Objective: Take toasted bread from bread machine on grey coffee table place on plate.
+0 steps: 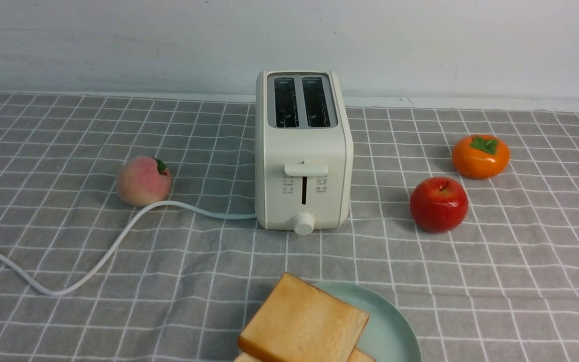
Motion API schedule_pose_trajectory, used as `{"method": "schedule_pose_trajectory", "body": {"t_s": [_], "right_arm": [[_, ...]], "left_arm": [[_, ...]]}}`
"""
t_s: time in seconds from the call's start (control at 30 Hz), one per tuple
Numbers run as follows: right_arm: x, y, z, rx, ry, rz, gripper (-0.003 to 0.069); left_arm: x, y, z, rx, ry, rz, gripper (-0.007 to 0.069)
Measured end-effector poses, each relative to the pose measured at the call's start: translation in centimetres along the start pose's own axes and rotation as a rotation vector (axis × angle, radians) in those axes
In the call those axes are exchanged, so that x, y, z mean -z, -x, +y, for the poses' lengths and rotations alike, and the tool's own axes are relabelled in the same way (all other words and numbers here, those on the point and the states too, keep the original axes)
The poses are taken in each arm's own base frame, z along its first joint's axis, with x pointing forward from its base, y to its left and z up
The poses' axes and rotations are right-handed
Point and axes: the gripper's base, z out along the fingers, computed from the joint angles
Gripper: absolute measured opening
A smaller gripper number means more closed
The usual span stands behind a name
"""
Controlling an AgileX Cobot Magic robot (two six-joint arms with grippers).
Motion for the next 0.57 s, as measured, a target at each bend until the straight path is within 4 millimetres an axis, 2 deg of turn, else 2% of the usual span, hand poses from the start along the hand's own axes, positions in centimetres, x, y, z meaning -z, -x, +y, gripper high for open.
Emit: {"method": "schedule_pose_trajectory", "body": {"t_s": [0.57], "right_arm": [[0.0, 0.0, 0.0, 0.0, 0.0, 0.0, 0.0165]], "left_arm": [[0.0, 0.0, 0.0, 0.0, 0.0, 0.0, -0.0003]]}}
